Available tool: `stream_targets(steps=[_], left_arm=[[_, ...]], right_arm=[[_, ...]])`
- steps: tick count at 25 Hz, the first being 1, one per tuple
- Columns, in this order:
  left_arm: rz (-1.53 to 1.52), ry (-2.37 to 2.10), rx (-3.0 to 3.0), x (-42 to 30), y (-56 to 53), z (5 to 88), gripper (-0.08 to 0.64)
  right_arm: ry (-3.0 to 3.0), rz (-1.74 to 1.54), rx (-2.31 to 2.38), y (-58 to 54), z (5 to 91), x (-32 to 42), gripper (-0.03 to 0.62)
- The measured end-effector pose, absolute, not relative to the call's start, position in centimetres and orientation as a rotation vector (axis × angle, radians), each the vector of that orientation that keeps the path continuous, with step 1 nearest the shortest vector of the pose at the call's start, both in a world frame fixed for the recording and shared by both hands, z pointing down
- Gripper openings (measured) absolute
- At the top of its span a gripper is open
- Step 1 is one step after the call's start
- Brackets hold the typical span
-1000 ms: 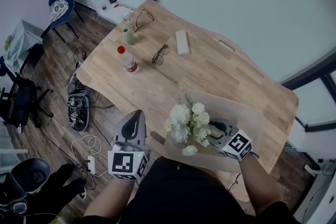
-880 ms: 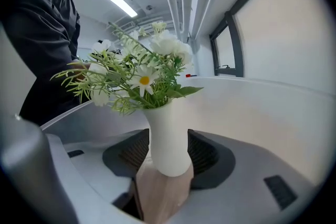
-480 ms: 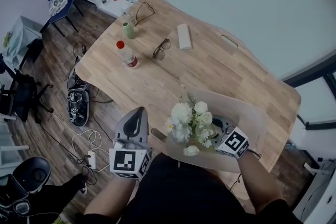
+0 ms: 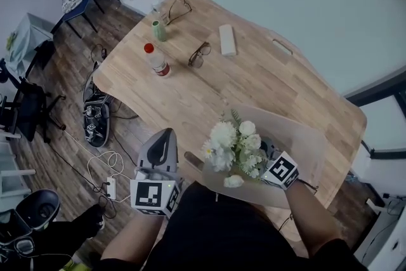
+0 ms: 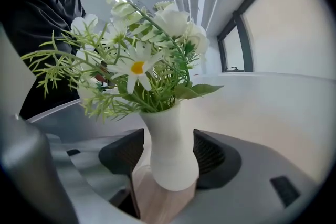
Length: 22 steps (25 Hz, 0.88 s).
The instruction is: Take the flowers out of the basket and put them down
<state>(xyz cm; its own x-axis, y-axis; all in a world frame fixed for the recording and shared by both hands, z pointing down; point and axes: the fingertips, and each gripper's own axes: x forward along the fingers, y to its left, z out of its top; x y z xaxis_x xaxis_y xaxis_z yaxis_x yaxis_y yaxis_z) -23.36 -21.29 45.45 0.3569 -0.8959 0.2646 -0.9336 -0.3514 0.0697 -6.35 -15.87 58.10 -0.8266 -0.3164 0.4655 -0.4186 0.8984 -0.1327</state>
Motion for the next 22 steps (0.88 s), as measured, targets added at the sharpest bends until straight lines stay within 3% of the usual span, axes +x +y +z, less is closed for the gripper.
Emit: stream_targets(steps=[10, 12, 22], left_arm=[[0.274, -1.691, 2.381, -24.3, -20.4, 45.4, 0.003], [0.277, -1.696, 2.378, -24.5, -20.2, 45.4, 0.004], [0.283, -1.700, 2.391, -24.7, -19.8, 45.0, 0.004]], right_arm=[[-2.660, 0.314, 0.556, -16.7, 57.7, -7.2, 0.289], [-2.673, 0.318, 0.569, -16.8, 57.5, -7.1, 0.215], [-2.693, 0.334, 0.594, -16.5, 56.0, -6.1, 0.193]])
